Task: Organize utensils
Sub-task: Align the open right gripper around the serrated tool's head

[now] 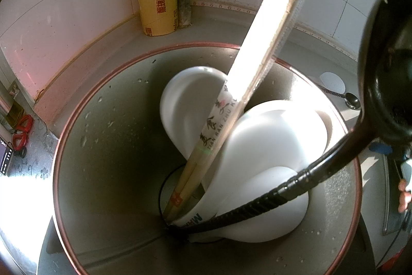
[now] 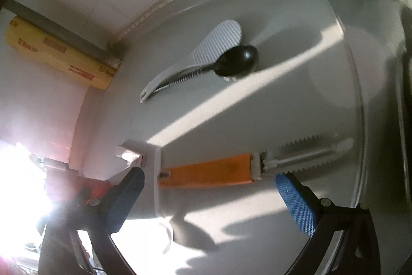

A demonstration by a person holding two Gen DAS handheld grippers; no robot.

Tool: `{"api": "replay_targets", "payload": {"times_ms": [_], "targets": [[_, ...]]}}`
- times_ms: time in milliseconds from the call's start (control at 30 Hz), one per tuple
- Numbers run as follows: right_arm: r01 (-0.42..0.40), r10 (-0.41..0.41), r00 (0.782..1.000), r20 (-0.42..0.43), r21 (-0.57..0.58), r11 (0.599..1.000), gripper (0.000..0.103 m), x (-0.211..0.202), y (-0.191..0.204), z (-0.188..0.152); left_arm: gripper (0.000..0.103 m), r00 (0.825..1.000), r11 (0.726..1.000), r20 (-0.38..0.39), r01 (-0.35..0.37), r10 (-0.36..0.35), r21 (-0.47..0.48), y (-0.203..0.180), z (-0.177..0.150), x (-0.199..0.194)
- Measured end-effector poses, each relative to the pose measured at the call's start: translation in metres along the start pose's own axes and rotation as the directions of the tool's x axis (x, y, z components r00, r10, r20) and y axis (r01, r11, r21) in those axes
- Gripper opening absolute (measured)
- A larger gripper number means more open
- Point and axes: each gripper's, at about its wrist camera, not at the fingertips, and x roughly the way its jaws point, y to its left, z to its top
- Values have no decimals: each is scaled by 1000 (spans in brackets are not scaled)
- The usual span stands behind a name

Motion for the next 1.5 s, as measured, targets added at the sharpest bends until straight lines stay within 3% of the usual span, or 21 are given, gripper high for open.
{"api": "replay_targets", "payload": {"times_ms": [367, 600, 700, 833, 967, 1333, 1500], "targets": [[90, -94, 995, -32, -104, 990, 103, 26, 19, 40, 90, 1000, 1000, 0, -1, 1, -1, -1, 0, 0], [190, -200, 979, -37, -179, 965, 103, 42, 32, 52, 90, 1000, 1000, -1, -1, 1, -1, -2, 0, 0], [281, -289, 957, -20, -180, 943, 101, 44, 34, 50, 90, 1000, 1000, -1, -2, 2, -1, -1, 0, 0], [386, -394, 919, 4, -200, 900, 86, 45, 38, 47, 90, 1000, 1000, -1, -2, 1, -2, -2, 0, 0], [458, -467, 884, 15, -228, 859, 85, 48, 43, 38, 90, 1000, 1000, -1, -1, 1, -2, -2, 0, 0], [399, -427, 904, -20, -316, 861, 83, 37, 43, 26, 90, 1000, 1000, -1, -2, 2, -2, -2, 0, 0], [401, -432, 901, -30, -322, 858, 83, 33, 41, 25, 90, 1000, 1000, -2, -1, 1, -2, -2, 0, 0]]}}
